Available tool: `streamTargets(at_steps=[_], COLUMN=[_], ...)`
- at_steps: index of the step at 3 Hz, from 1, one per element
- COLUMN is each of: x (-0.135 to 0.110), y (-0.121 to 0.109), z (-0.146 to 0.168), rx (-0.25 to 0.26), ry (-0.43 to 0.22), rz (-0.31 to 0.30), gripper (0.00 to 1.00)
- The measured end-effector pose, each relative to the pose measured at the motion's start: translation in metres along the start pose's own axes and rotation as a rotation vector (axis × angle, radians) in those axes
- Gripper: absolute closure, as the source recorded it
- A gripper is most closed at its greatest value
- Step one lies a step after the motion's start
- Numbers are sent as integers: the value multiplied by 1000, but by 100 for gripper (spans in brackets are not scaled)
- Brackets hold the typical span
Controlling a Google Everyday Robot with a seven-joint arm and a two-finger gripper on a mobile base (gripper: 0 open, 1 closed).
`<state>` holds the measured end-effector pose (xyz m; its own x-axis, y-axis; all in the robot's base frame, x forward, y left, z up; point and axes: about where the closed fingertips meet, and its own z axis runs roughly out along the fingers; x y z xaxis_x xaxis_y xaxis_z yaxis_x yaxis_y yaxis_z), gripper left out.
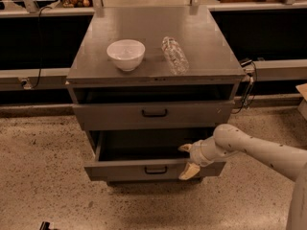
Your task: Open middle drawer
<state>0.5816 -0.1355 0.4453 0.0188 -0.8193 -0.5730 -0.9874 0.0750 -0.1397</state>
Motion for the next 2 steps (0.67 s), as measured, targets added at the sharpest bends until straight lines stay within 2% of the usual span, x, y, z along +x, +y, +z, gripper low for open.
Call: streamTargets(at_steps=[1,2], x=[-1,-1], y=[2,2], z=[2,2], rx=[-6,-6], ry=[0,0], rz=[0,0], gripper=[0,0])
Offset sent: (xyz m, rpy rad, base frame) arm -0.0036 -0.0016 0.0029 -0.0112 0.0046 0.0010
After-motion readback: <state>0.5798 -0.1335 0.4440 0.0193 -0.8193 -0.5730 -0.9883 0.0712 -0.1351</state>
